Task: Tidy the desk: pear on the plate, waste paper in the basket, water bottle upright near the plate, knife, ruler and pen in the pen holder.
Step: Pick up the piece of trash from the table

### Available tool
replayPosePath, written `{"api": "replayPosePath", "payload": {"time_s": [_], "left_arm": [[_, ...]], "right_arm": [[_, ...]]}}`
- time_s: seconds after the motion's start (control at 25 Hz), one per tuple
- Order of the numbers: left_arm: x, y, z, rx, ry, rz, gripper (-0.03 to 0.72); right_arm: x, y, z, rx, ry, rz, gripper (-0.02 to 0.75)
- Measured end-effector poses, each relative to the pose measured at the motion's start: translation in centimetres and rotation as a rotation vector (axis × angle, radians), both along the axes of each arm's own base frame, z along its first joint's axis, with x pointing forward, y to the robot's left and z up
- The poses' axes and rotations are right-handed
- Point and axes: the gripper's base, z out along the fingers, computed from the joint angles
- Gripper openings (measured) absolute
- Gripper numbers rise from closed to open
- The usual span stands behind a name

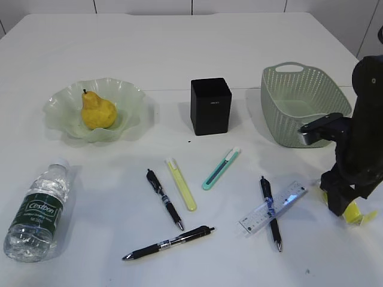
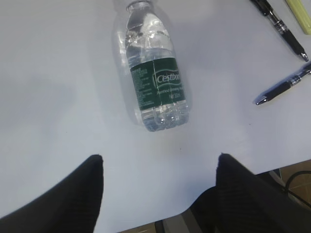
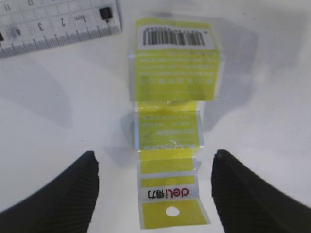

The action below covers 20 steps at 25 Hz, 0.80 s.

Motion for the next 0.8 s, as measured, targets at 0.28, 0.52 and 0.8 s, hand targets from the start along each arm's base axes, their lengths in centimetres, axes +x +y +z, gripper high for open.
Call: {"api": "replayPosePath", "payload": {"time_s": [0.28,0.52,0.8], "left_arm": [[0.0,0.0,0.0,0.0,-0.001,0.0,0.511],[0.2,0.0,0.1,-0.003,-0.021,0.002,0.51],[0.2,0.0,0.1,-0.004,-0.028,0.003,0.51]], "right_arm": [[0.1,-0.4,-0.6,0.001,0.016,-0.012,0.533],[0.2,-1.1,-0.6,0.011,0.009,-0.043,0.533],[0.4,-1.1,-0.6,0.018,-0.015,-0.042,0.533]]}}
